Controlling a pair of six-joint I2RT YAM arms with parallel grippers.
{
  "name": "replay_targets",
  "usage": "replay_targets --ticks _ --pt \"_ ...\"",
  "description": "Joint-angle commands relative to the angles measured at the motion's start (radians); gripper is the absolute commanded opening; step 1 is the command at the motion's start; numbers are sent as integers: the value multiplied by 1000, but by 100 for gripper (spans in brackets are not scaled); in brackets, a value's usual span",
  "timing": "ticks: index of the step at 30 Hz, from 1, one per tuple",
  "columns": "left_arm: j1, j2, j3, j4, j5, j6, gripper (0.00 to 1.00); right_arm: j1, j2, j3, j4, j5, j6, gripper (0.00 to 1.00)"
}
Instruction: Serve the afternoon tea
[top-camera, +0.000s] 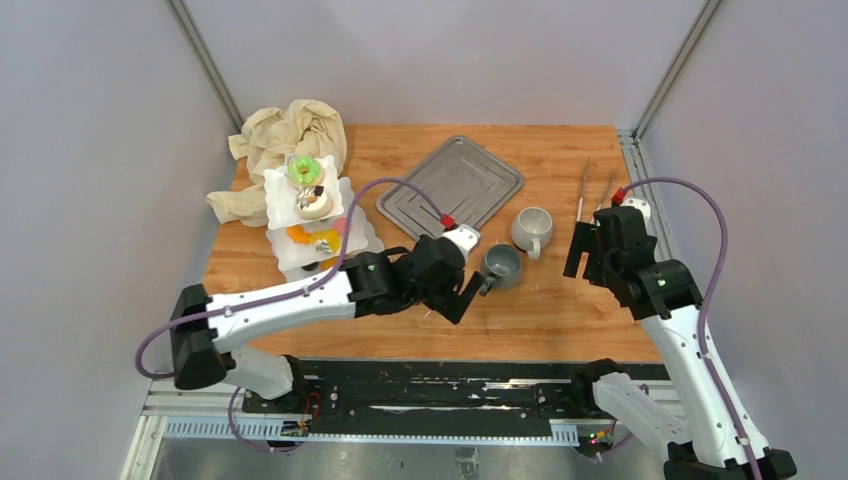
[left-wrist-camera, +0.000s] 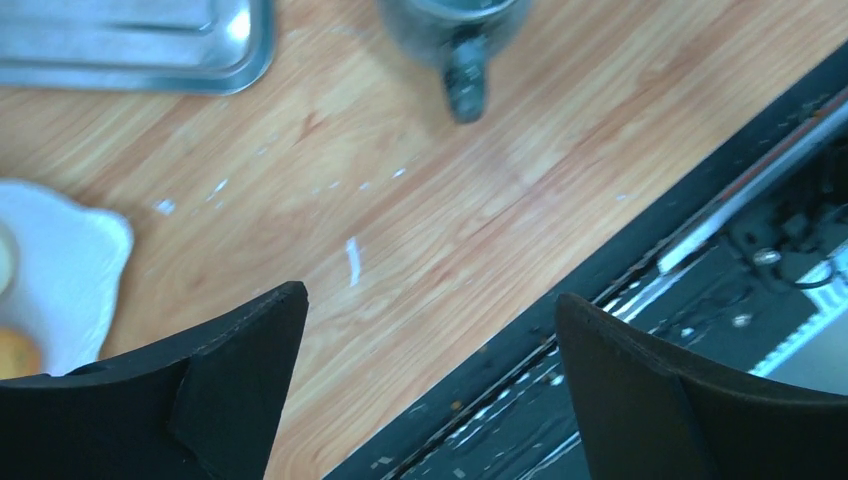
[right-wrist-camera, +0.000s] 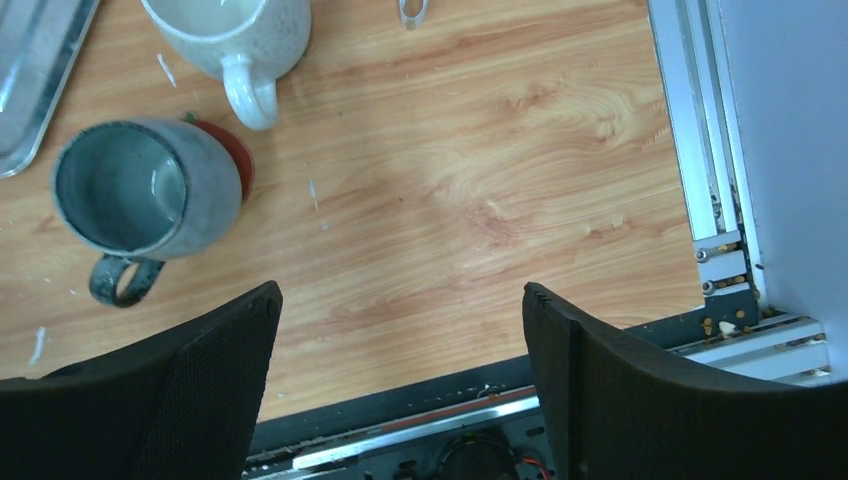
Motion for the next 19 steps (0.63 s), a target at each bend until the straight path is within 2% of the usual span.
replay_targets --ticks 1,7,11,15,19 --pt "15 -146 -143 9 -154 2 98 -17 -53 22 31 54 86 89" --pt "14 -239 -306 142 -108 -79 98 -18 -100 22 38 248 121 89" --pt "14 -198 -294 131 -97 -104 98 -17 -89 18 2 392 174 89" --pt "3 -171 -264 110 -95 -94 98 -17 -83 22 -9 408 200 89" --pt "0 -207 -283 142 -109 -87 98 -17 -77 20 -11 391 199 90"
